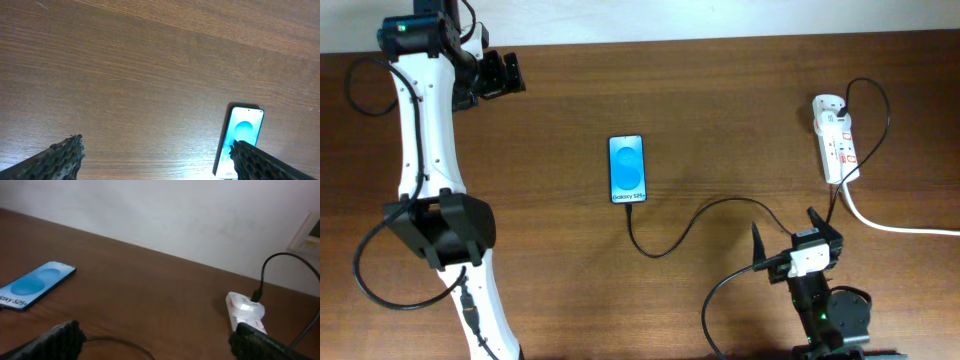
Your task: Plug charger to phone and switch on socket
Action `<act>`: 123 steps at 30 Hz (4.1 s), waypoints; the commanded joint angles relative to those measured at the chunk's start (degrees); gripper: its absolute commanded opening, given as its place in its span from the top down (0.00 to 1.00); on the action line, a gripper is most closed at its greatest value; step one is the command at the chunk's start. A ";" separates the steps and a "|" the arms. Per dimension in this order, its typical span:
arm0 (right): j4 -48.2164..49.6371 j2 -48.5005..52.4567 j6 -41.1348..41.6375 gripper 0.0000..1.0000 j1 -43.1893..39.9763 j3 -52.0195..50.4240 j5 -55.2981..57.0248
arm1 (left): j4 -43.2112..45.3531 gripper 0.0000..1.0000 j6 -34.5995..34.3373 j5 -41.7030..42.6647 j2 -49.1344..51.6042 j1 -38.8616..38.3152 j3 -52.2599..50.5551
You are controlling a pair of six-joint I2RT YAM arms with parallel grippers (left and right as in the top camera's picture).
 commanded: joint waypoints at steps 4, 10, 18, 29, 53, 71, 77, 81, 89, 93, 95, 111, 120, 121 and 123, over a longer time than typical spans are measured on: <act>-0.37 -0.61 0.24 0.02 -0.31 -0.33 1.36 | 0.11 0.01 0.31 -0.24 -0.57 0.22 0.48; -0.37 -0.59 0.24 0.02 -0.31 -0.33 1.36 | 0.11 0.01 0.31 -0.26 -0.57 0.22 0.48; -0.37 -0.61 0.24 0.02 -0.31 -0.33 1.36 | 0.11 0.00 0.31 -0.24 -0.57 0.22 0.48; -0.37 -0.61 0.24 0.02 -0.31 -0.33 1.36 | 3.02 0.01 0.31 -0.35 -7.52 0.22 -11.89; -0.37 -0.61 0.24 0.02 -0.31 -0.33 1.36 | 85.50 0.01 14.97 -3.43 -115.80 -3.10 -133.41; -0.37 -0.61 0.24 0.02 -0.31 -0.33 1.36 | 91.03 0.01 18.34 -4.33 -128.74 -3.54 -148.12; -0.37 -0.61 0.24 0.02 -0.31 -0.33 1.36 | 81.81 0.01 21.84 -4.83 -134.18 -5.70 -148.12; -0.37 -0.61 0.24 0.02 -0.31 -0.33 1.36 | 81.81 0.01 21.77 -4.70 -134.18 -5.70 -148.12; -0.37 -0.61 0.24 0.02 -0.31 -0.33 1.36 | 81.81 0.01 21.77 -4.70 -134.18 -5.70 -148.10; -0.37 -0.59 0.24 0.02 -0.31 -0.33 1.36 | 81.81 0.01 21.77 -4.70 -134.18 -5.70 -148.10; -0.37 -0.61 0.24 0.02 -0.31 -0.33 1.36 | 81.81 0.01 21.77 -4.70 -134.18 -5.70 -148.10; -0.37 -0.61 0.24 0.02 -0.31 -0.33 1.36 | 81.81 0.01 21.77 -4.70 -134.18 -5.70 -148.10; -0.37 -0.61 0.24 0.02 -0.31 -0.33 1.36 | 81.81 0.01 21.77 -4.70 -134.18 -5.70 -148.10; -0.37 -0.61 0.24 0.02 -0.31 -0.33 1.36 | 81.81 0.01 21.77 -4.70 -134.18 -5.70 -148.10; -0.37 -0.59 0.24 0.02 -0.31 -0.33 1.36 | 81.81 0.01 21.77 -4.70 -134.18 -5.70 -148.10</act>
